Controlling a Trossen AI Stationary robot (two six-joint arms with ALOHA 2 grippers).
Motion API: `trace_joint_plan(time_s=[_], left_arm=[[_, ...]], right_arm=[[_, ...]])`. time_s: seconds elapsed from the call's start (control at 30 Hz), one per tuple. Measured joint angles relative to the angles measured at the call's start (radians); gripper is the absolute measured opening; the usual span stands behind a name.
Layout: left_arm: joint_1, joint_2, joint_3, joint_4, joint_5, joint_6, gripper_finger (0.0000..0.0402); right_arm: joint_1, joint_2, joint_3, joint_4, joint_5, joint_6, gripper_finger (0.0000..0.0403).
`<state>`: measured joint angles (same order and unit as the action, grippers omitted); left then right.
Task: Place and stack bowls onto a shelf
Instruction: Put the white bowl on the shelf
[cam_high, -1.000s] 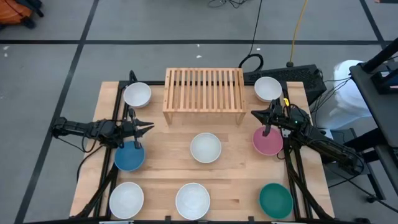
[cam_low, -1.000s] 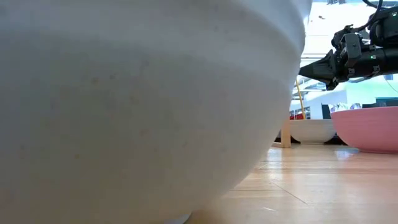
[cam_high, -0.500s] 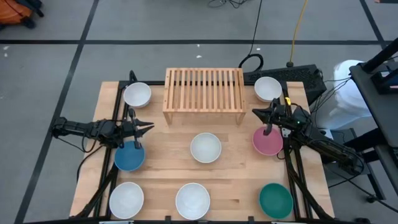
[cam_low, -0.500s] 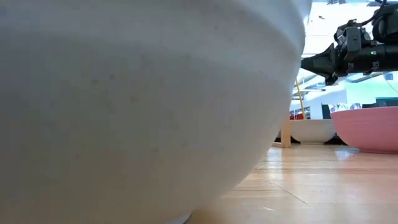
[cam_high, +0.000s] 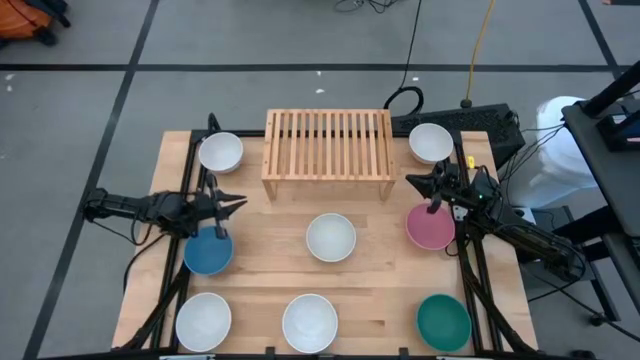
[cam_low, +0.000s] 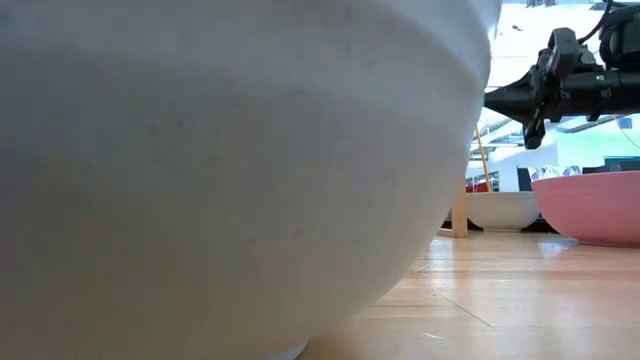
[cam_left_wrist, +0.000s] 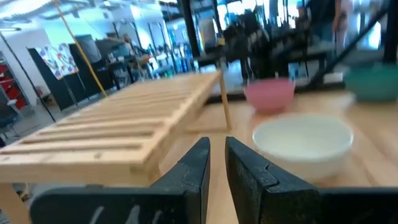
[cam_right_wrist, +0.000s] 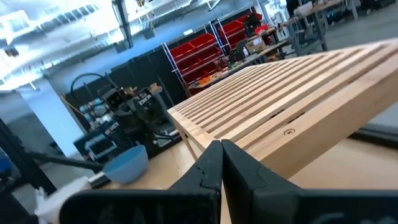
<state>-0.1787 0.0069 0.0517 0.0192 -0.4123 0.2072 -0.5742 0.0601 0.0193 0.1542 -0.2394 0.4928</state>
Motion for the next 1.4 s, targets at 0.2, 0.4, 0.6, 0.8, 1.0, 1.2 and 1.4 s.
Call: trace_joint_plan(time_s=[0.2, 0.4, 0.6, 0.8, 1.0, 1.2, 1.4], left_arm=[[0.000, 0.000, 0.000, 0.134, 0.000, -0.137, 0.0056], [0.000, 0.000, 0.000, 0.170, 0.000, -0.357, 0.0056], [0.001, 0.000, 0.000, 0.170, 0.000, -0.520, 0.0056], [0.001, 0.000, 0.000, 0.171, 0.000, -0.552, 0.0056], [0.001, 0.000, 0.001, 0.172, 0.000, -0.588, 0.0056], [0.001, 0.000, 0.001, 0.173, 0.000, -0.614, 0.0056], [0.001, 0.000, 0.001, 0.173, 0.000, -0.613, 0.0056]], right_arm=[[0.000, 0.000, 0.000, 0.008, 0.000, -0.030, 0.0000], [0.000, 0.000, 0.000, 0.074, 0.001, -0.007, 0.0000], [0.000, 0.000, 0.006, 0.149, 0.005, -0.030, 0.0000], [0.000, 0.001, 0.070, 0.090, 0.006, -0.113, 0.0000], [0.000, 0.001, 0.241, -0.141, 0.027, -0.220, 0.0000], [0.000, 0.040, 0.506, -0.549, 0.137, -0.298, 0.0000], [0.000, 0.150, 0.730, -0.778, 0.217, -0.303, 0.0000]])
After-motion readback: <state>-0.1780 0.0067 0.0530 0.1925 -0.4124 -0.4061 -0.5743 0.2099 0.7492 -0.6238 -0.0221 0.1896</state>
